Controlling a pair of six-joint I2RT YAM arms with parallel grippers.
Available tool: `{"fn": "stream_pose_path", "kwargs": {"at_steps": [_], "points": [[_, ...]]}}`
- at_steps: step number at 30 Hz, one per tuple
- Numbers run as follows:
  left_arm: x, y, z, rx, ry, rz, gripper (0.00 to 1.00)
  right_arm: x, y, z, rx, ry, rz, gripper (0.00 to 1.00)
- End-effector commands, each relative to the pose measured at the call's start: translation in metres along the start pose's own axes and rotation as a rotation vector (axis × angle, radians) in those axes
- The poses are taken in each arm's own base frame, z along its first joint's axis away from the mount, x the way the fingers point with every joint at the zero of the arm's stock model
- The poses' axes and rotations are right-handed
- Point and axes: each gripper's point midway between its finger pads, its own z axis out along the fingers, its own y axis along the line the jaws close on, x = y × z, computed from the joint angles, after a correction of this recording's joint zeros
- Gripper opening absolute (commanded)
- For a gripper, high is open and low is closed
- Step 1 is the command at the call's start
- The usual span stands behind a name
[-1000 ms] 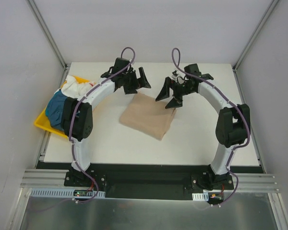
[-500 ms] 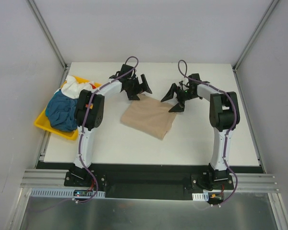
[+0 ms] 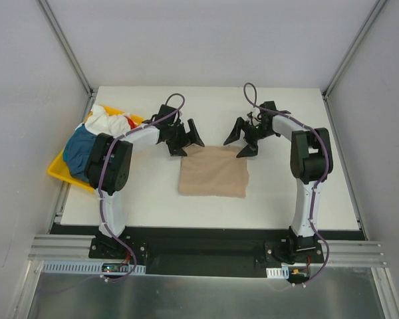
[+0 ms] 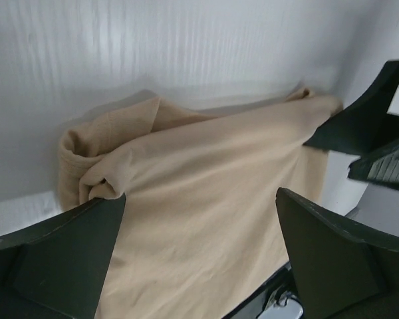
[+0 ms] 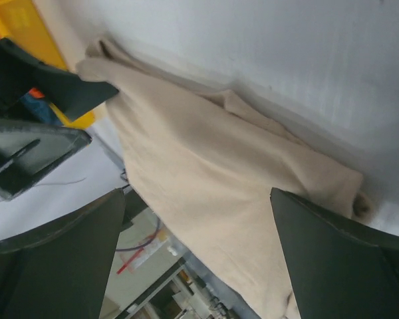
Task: Fold and stack the t-shirts
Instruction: Smooth out wrinkles on the folded tshirt
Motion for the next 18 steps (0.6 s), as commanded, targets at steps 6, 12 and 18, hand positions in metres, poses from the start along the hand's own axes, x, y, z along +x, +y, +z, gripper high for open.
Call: {"fn": "stream_pose_path", "kwargs": {"at_steps": [6,12,18], "points": [[0.032,0.025,-0.06,-0.17,-0.096,0.063,0.99,0.031,-0.011,-0.087,0.498,-0.17,-0.312,0.96],[0.026,0.011,-0.102,-0.153,-0.215,0.112,0.99,0.049,0.01,-0.174,0.783,-0.525,-0.444,0.96],[0.024,0.013,-0.161,-0.19,-0.397,0.152,0.99,0.079,0.04,-0.226,0.578,-0.97,-0.415,0.96]]}}
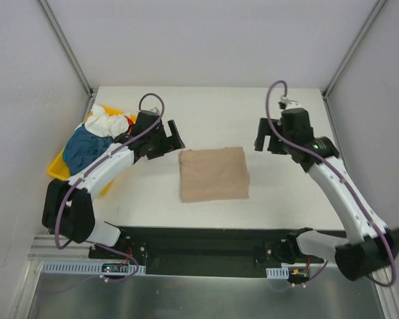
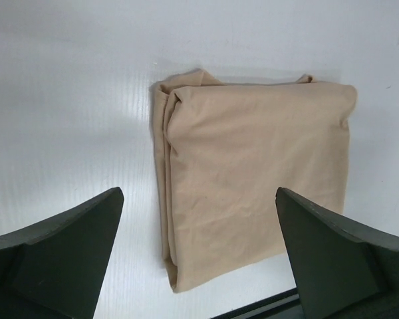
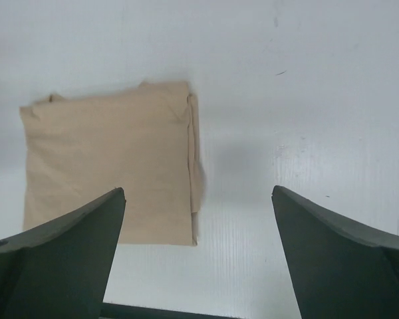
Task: Fold and stack the t-shirts
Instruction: Smooth out wrinkles on the folded tshirt, then put the neatly folded tshirt into the corner of the board with the right arm
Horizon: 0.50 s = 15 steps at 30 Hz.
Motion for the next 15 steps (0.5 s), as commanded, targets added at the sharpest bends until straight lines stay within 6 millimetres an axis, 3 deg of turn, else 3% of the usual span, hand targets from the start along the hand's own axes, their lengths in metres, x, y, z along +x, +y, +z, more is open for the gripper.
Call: {"fn": "stream_pose_path", "kwargs": {"at_steps": [1,6,11,15], "points": [[-0.015,0.011,-0.047,-0.043,-0.156,0.048,0.99,-0.023,-0.03,-0.045,0.072,-0.311,0.167,0.96],[-0.009,0.021,-0.087,-0.041,-0.243,0.05,0.99,0.013,-0.014,-0.044,-0.028,-0.138,0.1,0.96],[0.003,0.045,-0.11,-0.076,-0.327,0.014,0.99,0.055,-0.006,-0.006,-0.064,0.055,0.072,0.97],[0.02,0.067,-0.109,-0.124,-0.328,-0.013,0.99,0.071,0.003,0.025,-0.079,0.185,0.069,0.97]]}}
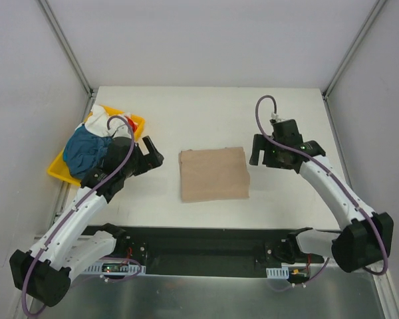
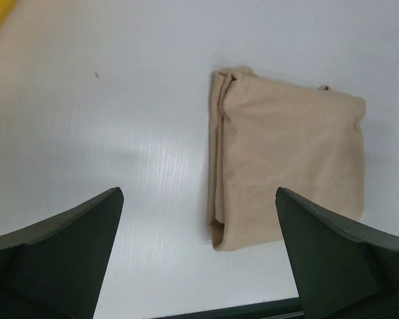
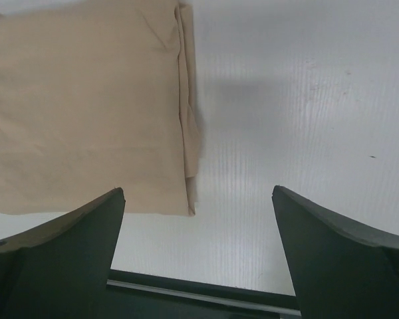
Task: Fold and stack the t-shirts
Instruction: Put the neatly folded tshirt into the corner of the board with the right arm
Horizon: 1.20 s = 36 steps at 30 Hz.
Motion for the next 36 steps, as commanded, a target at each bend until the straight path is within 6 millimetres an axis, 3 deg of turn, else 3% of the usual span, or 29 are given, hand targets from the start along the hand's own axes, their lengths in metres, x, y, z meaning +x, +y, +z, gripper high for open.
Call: {"fn": "stream_pose_path", "kwargs": {"at_steps": [1,6,8,13,16,23,25,30,36], "points": [[0.013,0.029,-0.003,-0.102,-0.011,-0.021,0.99,0.015,0.014,0.03,-0.055,0.135,0.001,0.94],[0.019,0.029,0.003,-0.106,0.033,-0.012,0.99,0.036,0.033,0.073,-0.114,0.346,0.031,0.72],[0.023,0.03,0.008,-0.125,0.059,-0.007,0.99,0.044,0.041,0.082,-0.145,0.4,0.051,0.67],[0.022,0.03,0.014,-0.149,0.081,0.002,0.99,0.063,0.035,0.106,-0.096,0.472,0.059,0.62],[0.019,0.032,0.017,-0.17,0.076,0.003,0.99,0.072,0.032,0.114,-0.068,0.502,0.048,0.59],[0.003,0.029,0.02,-0.192,0.045,0.021,0.99,0.092,0.043,0.121,-0.066,0.546,0.019,0.38],[0.001,0.028,0.022,-0.197,0.044,0.022,0.99,0.094,0.044,0.123,-0.06,0.548,0.025,0.33],[-0.006,0.026,0.021,-0.198,0.026,0.026,0.99,0.095,0.049,0.127,-0.048,0.546,0.006,0.3],[-0.008,0.027,0.022,-0.21,0.017,0.029,0.99,0.09,0.044,0.128,-0.014,0.532,-0.012,0.13]]}}
